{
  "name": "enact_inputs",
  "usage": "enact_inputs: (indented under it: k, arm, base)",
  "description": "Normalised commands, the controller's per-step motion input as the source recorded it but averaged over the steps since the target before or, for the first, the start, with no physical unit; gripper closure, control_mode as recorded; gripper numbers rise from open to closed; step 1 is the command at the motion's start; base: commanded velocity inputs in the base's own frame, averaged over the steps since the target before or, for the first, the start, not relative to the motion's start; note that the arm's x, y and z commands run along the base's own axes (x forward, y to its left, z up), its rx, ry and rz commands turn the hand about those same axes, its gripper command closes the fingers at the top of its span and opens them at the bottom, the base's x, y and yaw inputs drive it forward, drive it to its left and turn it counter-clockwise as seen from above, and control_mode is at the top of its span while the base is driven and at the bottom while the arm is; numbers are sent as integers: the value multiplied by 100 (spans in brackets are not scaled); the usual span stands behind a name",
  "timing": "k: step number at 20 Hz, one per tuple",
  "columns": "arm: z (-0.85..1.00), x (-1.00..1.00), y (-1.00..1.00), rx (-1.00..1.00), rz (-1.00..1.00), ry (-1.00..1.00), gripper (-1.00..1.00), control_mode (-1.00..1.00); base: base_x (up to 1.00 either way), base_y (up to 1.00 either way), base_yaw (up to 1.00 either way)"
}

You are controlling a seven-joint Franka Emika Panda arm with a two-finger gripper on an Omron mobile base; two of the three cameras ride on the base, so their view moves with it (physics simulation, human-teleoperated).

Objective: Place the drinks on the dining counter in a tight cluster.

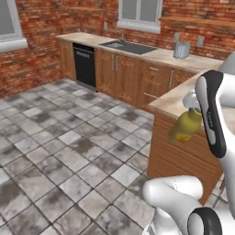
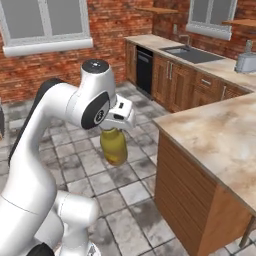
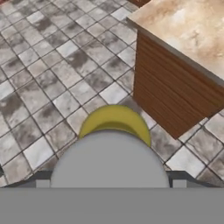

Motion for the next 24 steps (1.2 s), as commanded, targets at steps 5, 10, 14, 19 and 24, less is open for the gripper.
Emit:
enact_inputs:
  k: [5,10,14,19,24]
  arm:
    - [0,0,0,0,0,0,100,100]
    - [0,0,0,0,0,0,100,100]
    - [0,0,0,0,0,0,100,100]
    - [0,0,0,0,0,0,100,100]
    - [0,0,0,0,0,0,100,100]
  base:
    - [78,14,-25]
    - [41,-9,-56]
    - [34,-16,-73]
    - [94,45,-38]
    - [88,43,-30]
